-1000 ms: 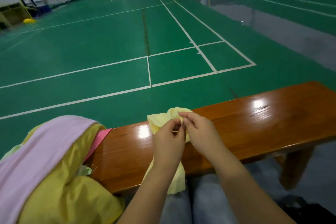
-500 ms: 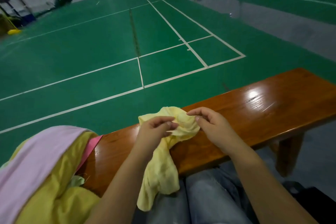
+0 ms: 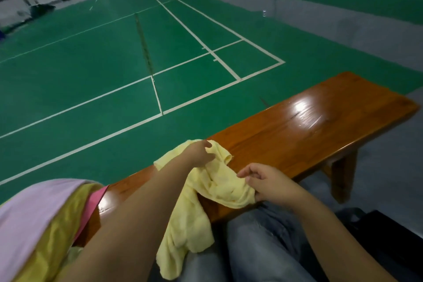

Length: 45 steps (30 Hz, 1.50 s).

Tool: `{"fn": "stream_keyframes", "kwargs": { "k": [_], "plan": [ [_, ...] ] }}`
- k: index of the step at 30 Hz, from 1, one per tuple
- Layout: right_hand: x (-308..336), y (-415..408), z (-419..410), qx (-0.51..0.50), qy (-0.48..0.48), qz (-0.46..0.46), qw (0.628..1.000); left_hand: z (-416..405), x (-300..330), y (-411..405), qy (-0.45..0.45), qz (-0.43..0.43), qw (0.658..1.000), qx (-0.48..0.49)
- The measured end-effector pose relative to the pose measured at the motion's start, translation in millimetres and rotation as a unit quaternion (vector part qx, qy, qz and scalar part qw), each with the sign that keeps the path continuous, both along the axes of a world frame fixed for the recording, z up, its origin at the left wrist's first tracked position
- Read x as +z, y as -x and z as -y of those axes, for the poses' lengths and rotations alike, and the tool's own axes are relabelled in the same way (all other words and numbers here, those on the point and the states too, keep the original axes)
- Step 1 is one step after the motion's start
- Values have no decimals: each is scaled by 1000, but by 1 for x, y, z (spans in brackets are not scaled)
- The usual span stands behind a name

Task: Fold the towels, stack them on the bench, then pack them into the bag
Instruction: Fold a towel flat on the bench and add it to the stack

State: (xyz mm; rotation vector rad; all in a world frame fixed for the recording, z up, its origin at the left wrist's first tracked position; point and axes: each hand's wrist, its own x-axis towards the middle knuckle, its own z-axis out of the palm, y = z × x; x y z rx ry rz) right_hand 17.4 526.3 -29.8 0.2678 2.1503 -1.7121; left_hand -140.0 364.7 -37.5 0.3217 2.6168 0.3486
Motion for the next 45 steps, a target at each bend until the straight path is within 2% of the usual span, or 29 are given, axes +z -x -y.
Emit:
{"fn": "stream_keyframes", "kwargs": {
  "k": [4,7,12,16,19,22,26,30,34,36,39,45],
  "plan": [
    [-19,-3,-16,-50,-82,25,995,-5,-21,4,87,-15,996,-10],
    [-26,-1,-30,-97,-134,15,986,4,-29,6,66,-40,997,21],
    [-18,5,-31,-181,-91,-72,977,33,-26,6,-5,-102,987,123],
    [-11,10,-23,-249,-34,-122,960,64,-11,-1,29,-140,979,147],
    [-7,13,-11,-230,-22,-127,965,80,-3,-15,56,-181,976,105],
    [-4,14,4,-189,-25,-126,974,69,8,-39,-30,-183,982,35],
    [-1,13,11,-145,-34,-138,979,37,14,-67,-138,-63,988,-32],
    [3,11,7,-132,-36,-150,979,34,2,-72,-118,-7,991,-59],
    [5,11,0,-174,-36,-141,974,57,-6,-70,-131,55,988,-57],
    [4,13,1,-177,-35,-139,974,68,-5,-71,-118,44,989,-72],
    [7,20,6,-156,-54,-142,976,75,7,-67,-107,-27,992,-67],
    [51,54,-1,-55,-162,-224,959,95,77,-47,-24,-105,988,-110]
  ]
}}
